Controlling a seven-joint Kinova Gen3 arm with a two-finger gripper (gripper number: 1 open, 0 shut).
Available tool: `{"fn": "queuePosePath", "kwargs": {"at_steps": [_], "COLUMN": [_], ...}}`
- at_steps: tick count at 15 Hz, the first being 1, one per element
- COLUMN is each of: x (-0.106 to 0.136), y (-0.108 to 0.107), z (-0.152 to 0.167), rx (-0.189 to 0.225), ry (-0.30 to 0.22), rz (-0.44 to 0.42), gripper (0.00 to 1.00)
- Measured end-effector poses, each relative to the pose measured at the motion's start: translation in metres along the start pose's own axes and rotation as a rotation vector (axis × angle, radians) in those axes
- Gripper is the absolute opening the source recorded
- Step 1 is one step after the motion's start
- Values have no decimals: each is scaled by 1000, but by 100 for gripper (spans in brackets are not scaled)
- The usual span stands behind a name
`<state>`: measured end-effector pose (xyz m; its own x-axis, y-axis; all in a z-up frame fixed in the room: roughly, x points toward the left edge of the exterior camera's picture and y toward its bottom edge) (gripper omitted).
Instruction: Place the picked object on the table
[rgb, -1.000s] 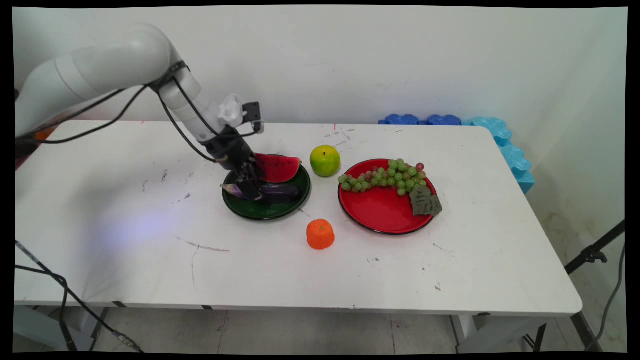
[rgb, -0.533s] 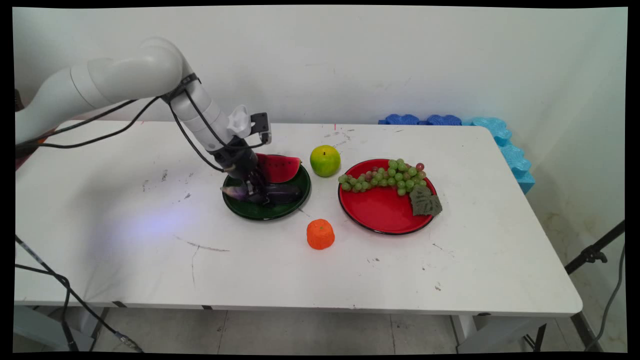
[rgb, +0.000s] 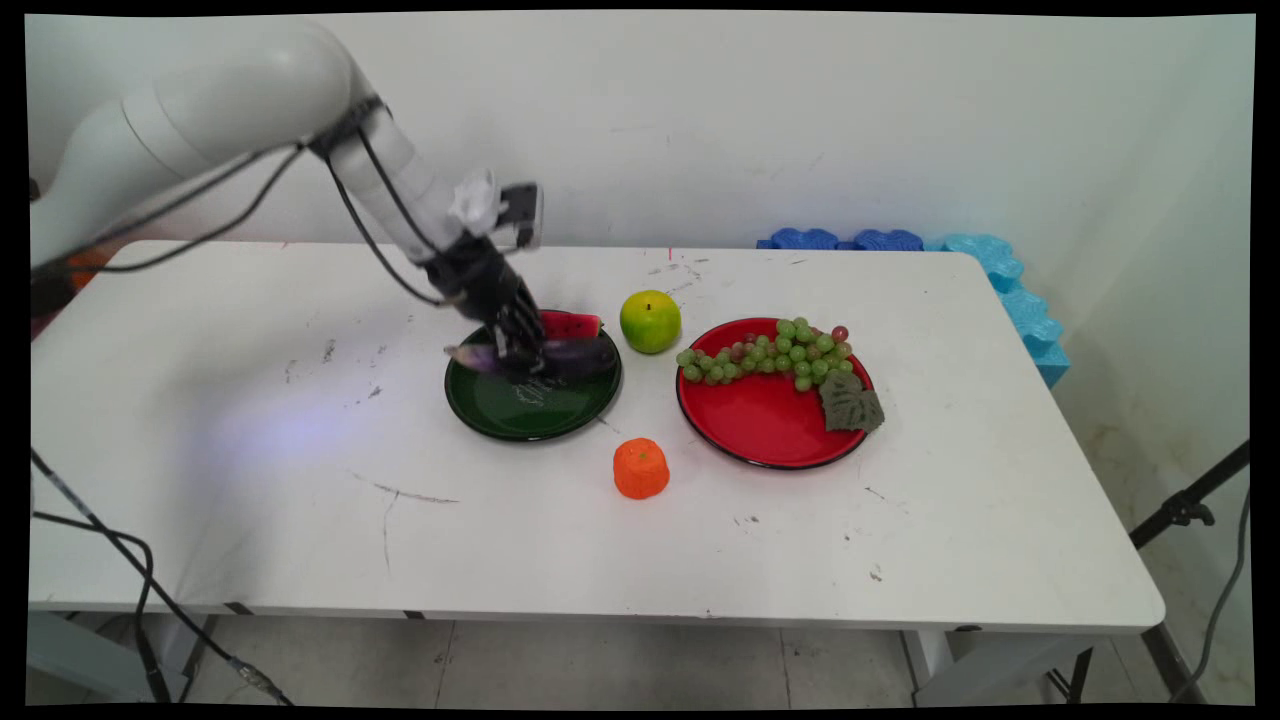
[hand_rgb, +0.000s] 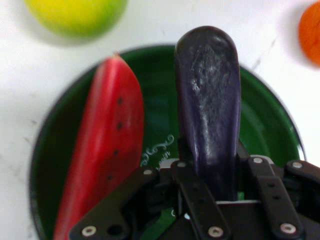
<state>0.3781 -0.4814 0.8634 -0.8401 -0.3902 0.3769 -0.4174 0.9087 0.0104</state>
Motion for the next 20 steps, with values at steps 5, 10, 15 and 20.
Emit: {"fn": "queuePosePath", "kwargs": {"at_steps": [5,10,15,20], "x": [40,81,104,110], "y": [6,35,59,90], "z": [-76,-119,-120,-81], "rx": [3,-39,-61,-71], "ry": [75,147,195,217], "rz": [-80,-190,-257,-290], "gripper": [0,0,0,0]}}
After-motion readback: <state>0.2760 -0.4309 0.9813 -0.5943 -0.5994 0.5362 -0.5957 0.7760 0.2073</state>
